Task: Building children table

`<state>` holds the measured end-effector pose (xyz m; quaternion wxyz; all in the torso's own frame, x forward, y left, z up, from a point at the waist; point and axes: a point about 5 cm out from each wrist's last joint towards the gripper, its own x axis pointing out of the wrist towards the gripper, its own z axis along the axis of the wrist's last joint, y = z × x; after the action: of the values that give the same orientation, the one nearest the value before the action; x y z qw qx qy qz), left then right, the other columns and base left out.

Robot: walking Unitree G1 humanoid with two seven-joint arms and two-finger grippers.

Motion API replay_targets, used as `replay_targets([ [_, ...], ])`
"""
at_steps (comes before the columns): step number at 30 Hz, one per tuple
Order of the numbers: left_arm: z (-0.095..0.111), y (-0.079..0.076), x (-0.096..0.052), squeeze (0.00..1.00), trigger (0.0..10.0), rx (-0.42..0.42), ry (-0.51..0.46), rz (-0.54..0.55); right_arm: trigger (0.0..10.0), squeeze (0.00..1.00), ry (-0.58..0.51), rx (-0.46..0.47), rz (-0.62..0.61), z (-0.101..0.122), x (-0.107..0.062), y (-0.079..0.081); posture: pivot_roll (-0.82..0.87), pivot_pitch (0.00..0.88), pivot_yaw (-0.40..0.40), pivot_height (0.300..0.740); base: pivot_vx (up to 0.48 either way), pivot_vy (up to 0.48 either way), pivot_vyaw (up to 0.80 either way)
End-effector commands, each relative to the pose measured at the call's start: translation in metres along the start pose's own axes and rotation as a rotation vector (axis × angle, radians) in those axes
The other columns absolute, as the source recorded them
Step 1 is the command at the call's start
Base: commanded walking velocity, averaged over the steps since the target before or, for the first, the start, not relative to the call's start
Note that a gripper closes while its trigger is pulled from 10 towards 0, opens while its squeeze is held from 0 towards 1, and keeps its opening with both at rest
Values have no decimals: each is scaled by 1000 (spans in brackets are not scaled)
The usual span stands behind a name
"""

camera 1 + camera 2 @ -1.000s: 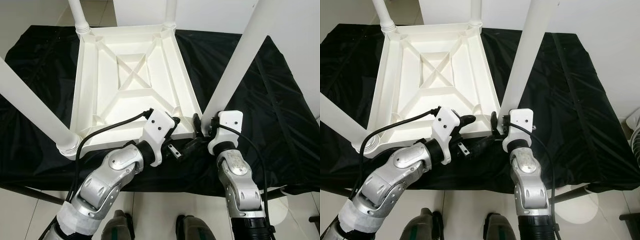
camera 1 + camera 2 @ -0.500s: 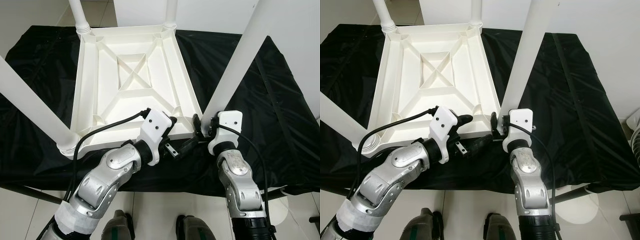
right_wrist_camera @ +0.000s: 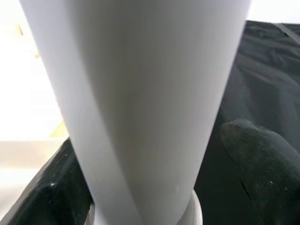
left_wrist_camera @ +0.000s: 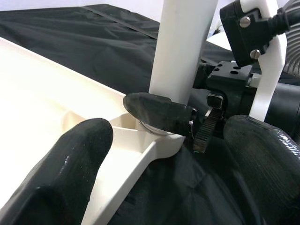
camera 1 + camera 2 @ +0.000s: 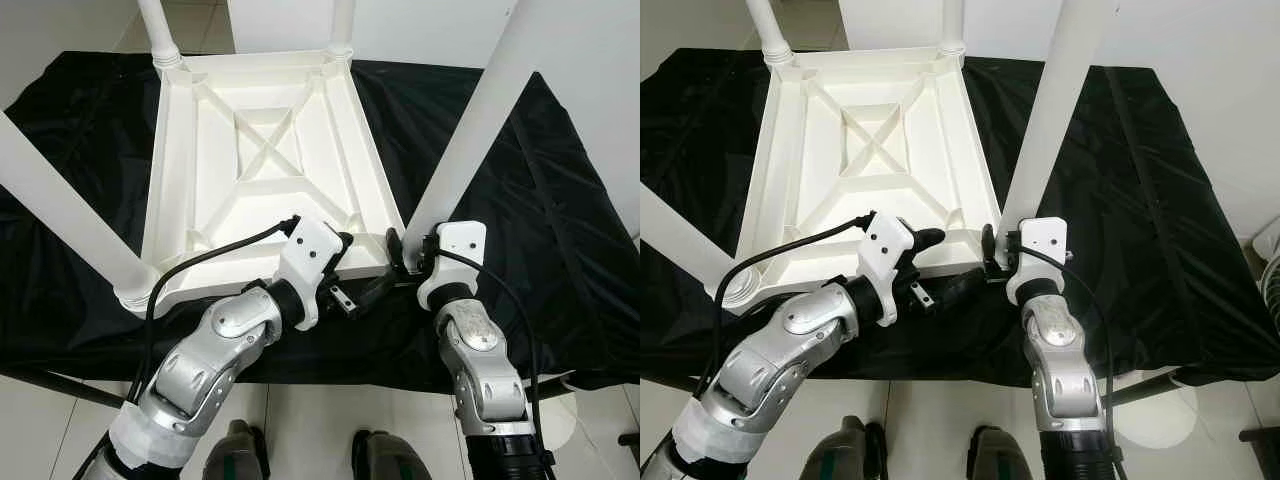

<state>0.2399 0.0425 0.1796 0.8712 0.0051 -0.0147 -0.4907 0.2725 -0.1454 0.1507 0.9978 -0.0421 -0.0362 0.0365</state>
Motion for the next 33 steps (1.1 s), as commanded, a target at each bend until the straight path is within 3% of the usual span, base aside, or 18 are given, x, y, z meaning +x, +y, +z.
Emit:
replay_targets([
  [1,1,0,0,0,10000,0,-6,-33,10000,0,-8,0,9,0,1,0,-96,126,22,740,0,0,0],
  [10,4,5,3,0,10000,16,-24,-28,10000,0,-19,-8,39,-1,5,6,-97,95,43,740,0,0,0],
  [33,4,5,9,0,10000,25,-34,-56,10000,0,-58,-29,28,5,8,-2,-140,135,49,740,0,0,0],
])
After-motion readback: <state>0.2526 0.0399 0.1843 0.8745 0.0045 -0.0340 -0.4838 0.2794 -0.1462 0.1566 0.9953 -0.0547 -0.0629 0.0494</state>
